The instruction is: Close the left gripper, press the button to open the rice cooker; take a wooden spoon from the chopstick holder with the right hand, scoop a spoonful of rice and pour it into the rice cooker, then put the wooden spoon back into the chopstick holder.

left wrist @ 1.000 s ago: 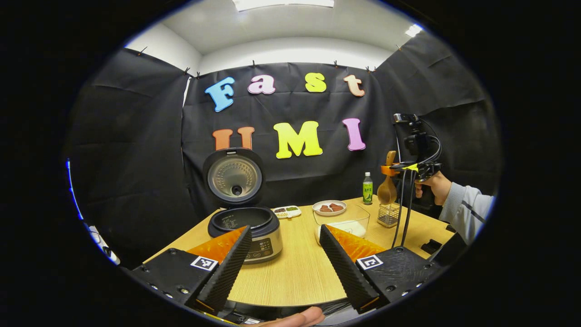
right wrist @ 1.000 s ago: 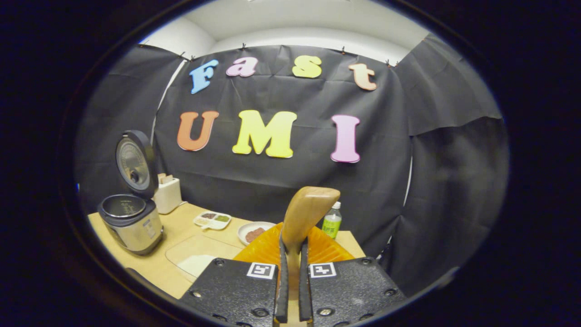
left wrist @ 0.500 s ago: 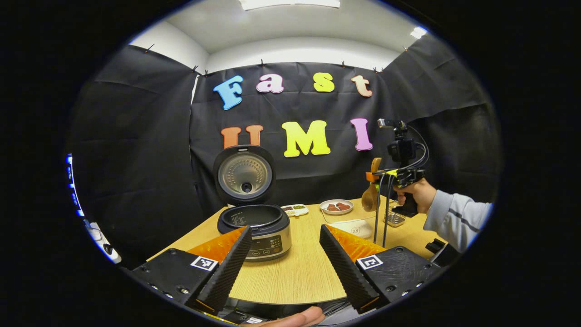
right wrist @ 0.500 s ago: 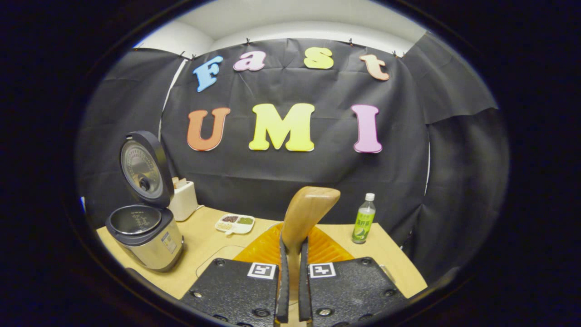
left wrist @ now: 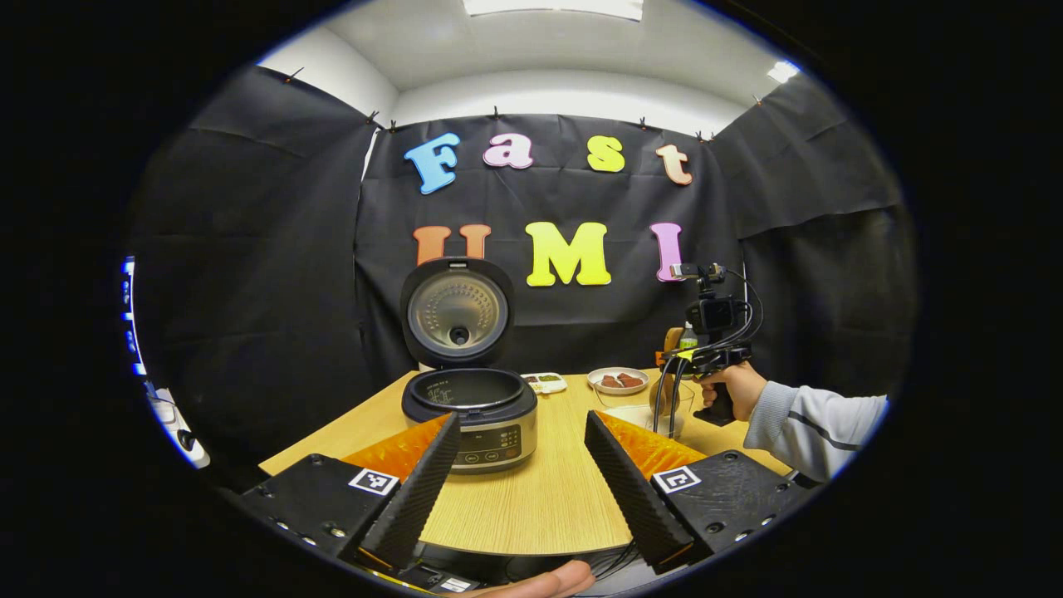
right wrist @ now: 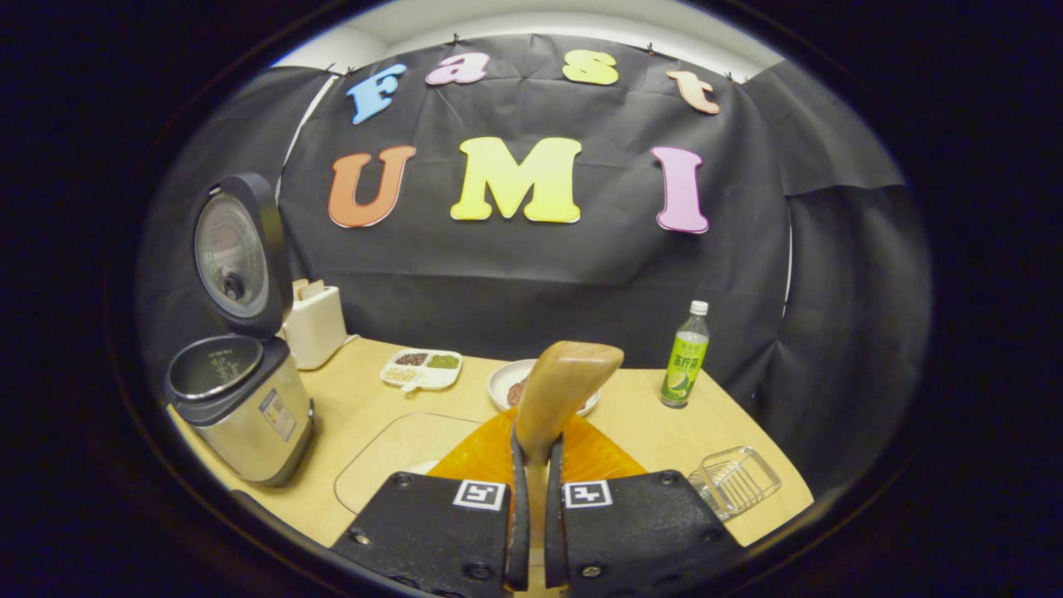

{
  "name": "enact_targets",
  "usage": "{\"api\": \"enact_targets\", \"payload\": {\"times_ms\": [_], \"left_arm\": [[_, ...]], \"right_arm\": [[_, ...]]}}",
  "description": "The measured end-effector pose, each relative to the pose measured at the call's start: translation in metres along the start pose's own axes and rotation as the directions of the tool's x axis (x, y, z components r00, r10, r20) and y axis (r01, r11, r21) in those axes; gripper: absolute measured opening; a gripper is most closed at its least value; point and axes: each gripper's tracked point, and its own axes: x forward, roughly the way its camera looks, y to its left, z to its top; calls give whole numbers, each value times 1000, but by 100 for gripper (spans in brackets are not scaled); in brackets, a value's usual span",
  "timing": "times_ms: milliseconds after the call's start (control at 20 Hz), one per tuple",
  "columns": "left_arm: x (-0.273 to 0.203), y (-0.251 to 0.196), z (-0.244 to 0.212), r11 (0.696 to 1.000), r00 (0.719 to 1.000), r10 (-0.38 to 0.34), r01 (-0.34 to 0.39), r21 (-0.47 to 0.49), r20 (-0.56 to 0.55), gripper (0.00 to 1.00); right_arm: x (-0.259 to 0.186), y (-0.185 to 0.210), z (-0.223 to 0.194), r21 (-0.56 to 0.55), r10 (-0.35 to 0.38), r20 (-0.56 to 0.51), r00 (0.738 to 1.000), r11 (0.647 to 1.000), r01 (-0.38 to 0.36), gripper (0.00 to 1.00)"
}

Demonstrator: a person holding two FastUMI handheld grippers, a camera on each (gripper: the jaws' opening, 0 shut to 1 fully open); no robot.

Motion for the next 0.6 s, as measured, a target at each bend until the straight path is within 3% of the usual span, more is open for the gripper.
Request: {"api": "enact_targets", "payload": {"times_ms": [350, 600], "left_arm": [[-2, 6, -2, 1000, 1000, 16, -16, 11, -11, 96], [-3, 2, -1, 1000, 1000, -2, 2, -3, -9, 96]], "right_arm": [[0, 2, -19, -55, -48, -53, 997, 997, 45, 13], [-5, 44, -44, 195, 58, -141, 988, 980, -30, 13]]}}
